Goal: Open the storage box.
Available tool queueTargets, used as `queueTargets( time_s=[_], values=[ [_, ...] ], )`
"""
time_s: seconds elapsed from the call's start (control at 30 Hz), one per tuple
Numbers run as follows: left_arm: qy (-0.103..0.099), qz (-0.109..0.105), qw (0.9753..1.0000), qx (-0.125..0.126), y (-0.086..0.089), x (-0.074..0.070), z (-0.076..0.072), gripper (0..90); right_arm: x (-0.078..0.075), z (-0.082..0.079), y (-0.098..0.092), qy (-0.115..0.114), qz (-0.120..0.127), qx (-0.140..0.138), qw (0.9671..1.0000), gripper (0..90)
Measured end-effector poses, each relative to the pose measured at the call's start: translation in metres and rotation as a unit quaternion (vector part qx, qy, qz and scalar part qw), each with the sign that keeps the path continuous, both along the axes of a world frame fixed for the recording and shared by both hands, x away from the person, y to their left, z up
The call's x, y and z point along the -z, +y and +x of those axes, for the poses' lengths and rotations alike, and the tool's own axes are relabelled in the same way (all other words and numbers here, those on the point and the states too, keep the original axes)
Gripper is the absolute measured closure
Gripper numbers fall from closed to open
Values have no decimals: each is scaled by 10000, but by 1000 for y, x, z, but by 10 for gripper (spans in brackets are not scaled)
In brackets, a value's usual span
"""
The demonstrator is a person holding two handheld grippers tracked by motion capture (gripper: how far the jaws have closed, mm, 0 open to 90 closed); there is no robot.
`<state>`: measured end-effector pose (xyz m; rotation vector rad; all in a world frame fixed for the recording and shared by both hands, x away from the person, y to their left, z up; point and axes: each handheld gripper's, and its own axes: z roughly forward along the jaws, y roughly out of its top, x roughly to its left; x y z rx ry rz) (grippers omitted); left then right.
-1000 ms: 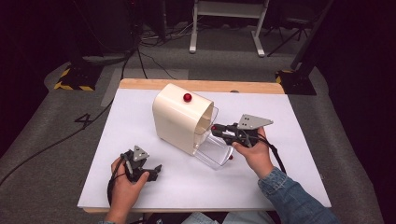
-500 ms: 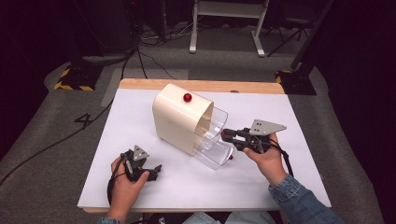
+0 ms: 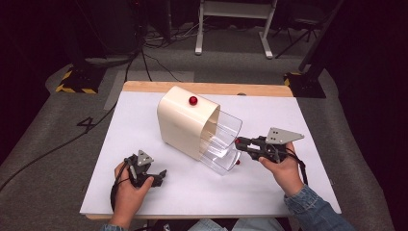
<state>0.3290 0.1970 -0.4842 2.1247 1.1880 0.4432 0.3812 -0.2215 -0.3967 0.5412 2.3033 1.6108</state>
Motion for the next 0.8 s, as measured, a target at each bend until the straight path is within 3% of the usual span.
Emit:
queueTargets(
  time_s=[0.33, 0.57, 0.8],
  values=[
    [-12, 4, 10000, 1, 0, 0, 0, 151, 7, -1, -5, 85, -50, 4, 10000, 732],
    [-24, 16, 10000, 4, 0, 0, -1, 152, 14, 2, -6, 214, -170, 134, 9995, 585],
    [-36, 7, 10000, -4, 0, 0, -1, 152, 17, 3, -8, 236, -254, 142, 9993, 519]
  ],
)
